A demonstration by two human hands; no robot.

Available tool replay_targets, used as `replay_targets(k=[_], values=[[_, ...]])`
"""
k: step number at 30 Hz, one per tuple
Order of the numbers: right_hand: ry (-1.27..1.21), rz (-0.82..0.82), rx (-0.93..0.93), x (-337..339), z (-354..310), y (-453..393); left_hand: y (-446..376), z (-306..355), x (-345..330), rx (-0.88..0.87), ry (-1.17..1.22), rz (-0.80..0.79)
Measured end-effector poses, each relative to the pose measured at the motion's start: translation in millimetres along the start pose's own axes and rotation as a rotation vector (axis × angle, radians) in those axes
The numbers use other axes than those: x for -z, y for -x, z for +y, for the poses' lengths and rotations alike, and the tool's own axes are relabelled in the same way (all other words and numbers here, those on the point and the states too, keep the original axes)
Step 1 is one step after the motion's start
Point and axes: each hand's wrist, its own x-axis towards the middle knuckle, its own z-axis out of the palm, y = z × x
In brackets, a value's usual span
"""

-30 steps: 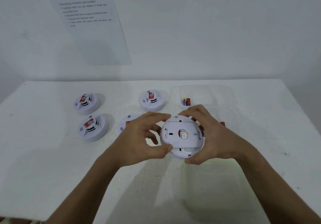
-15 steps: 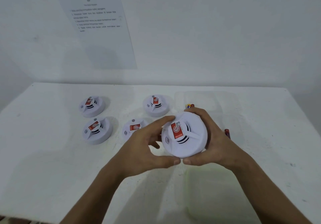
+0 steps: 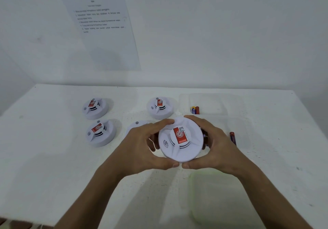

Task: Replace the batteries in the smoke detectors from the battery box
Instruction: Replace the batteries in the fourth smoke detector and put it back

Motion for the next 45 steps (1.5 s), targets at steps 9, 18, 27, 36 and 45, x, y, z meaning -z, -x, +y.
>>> replay_targets(k=[9,18,27,36,45], values=[[-0.015,-0.007,0.004,-2.8,-1.0,-0.8,-0.1,-5.3,1.9,-0.014,-0.02,-0.004],[-0.035,-0.003,0.02,-2.6,-1.4,-1.3,-3.9,-6.1,3.2,-0.031,-0.005,-0.015],[-0.03,-0.005,0.028,-1.7,0.2,-3.2,-4.7,-7.5,3.4,-0.019,-0.002,-0.023],[-0.023,0.002,0.021,-3.1,1.6,-5.7,-3.8,-10.6,1.0,-0.008,0.014,-0.006],[-0.028,-0.012,0.02,-5.3,3.5,-5.5,-2.3,-8.3,-1.3,-0.01,-0.019,0.0]])
